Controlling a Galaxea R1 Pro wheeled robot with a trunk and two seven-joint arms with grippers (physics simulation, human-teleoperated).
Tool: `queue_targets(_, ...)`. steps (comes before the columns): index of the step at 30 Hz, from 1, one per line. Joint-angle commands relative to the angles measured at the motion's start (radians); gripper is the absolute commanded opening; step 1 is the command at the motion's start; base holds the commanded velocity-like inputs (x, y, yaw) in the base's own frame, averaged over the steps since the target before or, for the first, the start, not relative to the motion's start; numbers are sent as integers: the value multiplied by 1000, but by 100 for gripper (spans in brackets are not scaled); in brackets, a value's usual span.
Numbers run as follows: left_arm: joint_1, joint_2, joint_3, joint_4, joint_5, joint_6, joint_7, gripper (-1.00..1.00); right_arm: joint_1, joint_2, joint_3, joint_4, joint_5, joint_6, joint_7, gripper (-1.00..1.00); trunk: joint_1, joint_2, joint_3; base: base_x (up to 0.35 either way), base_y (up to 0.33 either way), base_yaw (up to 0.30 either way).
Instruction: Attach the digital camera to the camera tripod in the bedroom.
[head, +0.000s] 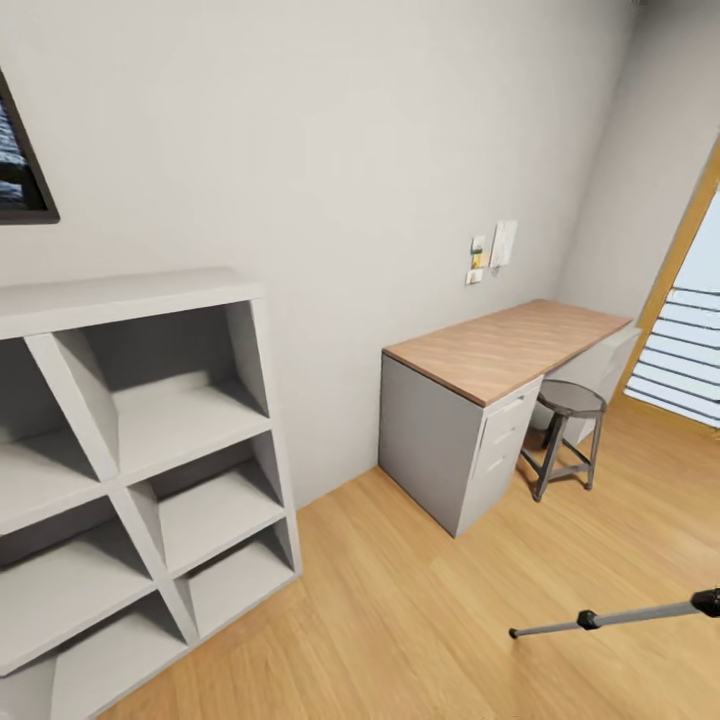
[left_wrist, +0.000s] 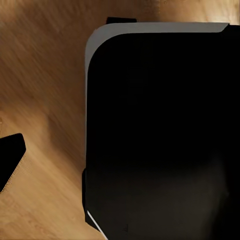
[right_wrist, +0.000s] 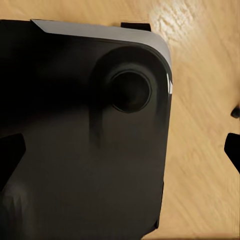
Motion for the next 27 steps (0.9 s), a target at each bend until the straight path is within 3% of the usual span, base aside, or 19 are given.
queue_targets(1, 0, 0, 2, 0, 4, -3, -1, 100, -1, 0, 1, 1, 2, -3, 0, 100, 0, 0, -2, -1, 0, -259)
queue_targets(27, -2, -4, 1, -2, 4, -3, -4, 100, -2, -2, 1, 1, 1, -4, 0, 100, 0, 0, -17, 0, 0, -259)
